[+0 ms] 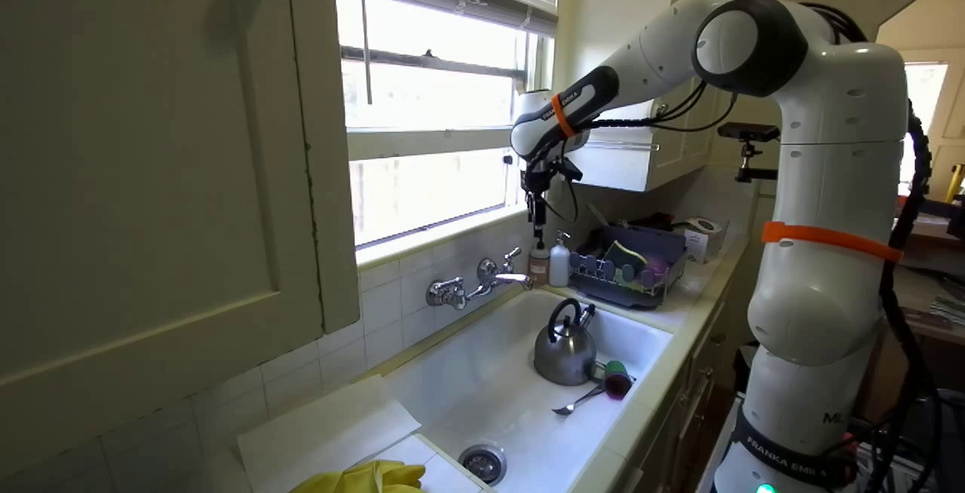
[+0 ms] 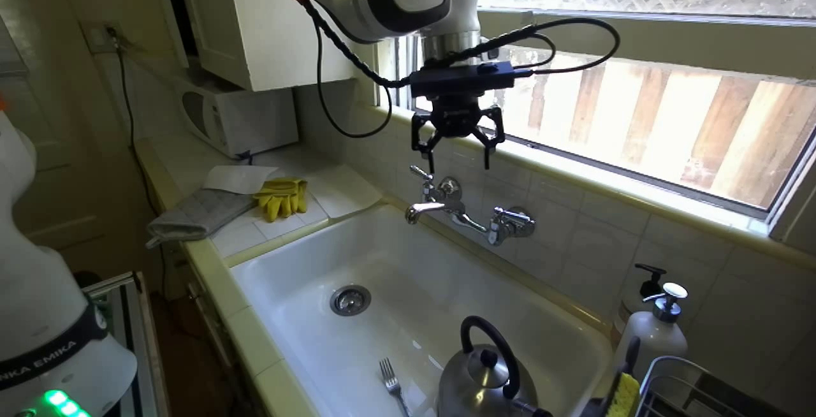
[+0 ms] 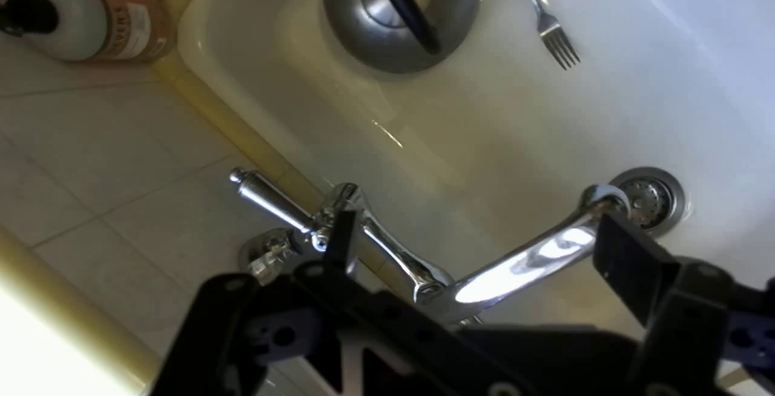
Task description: Push the faucet handles backwards.
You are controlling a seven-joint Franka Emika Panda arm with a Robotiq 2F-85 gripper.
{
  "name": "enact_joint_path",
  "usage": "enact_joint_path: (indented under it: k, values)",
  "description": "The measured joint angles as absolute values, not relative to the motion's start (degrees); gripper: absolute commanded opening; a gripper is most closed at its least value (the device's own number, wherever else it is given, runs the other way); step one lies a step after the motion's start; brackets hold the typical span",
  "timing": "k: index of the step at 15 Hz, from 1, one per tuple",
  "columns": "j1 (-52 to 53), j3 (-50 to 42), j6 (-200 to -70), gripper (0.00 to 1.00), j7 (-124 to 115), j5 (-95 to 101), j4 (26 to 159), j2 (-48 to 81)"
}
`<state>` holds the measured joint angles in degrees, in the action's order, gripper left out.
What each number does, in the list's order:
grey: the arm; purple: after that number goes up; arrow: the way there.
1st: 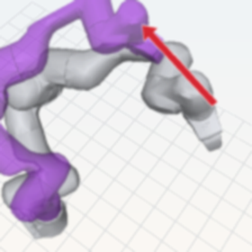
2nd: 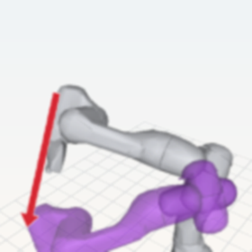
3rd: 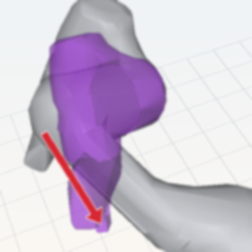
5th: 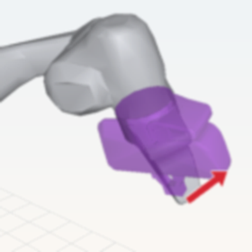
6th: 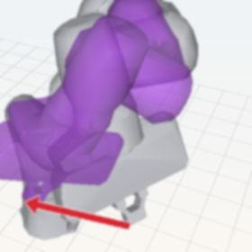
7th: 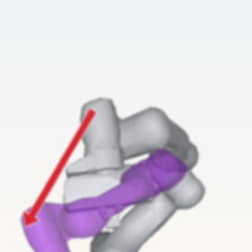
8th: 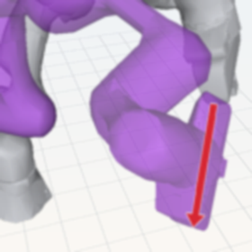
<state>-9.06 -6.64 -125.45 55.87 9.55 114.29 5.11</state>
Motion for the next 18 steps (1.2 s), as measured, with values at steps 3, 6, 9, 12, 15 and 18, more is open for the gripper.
enact_joint_path:
  k: [3, 6, 9, 12, 15, 18]
  values:
    - [-7.54, -5.97, -121.97, 1.00, 44.84, 9.52, 116.67, 2.51]
    - [-6.44, -5.40, -118.84, 1.00, 34.82, 8.79, 117.85, 0.96]
    - [-5.77, -4.94, -118.73, 1.00, 24.96, 7.90, 118.91, 0.23]
    - [-5.21, -4.63, -119.90, 1.00, 15.25, 7.32, 120.03, -0.12]
    - [-5.13, -4.50, -122.25, 1.00, 6.77, 7.10, 121.19, -0.58]
    - [-5.13, -4.49, -123.58, 1.00, 2.32, 7.09, 122.11, -0.98]
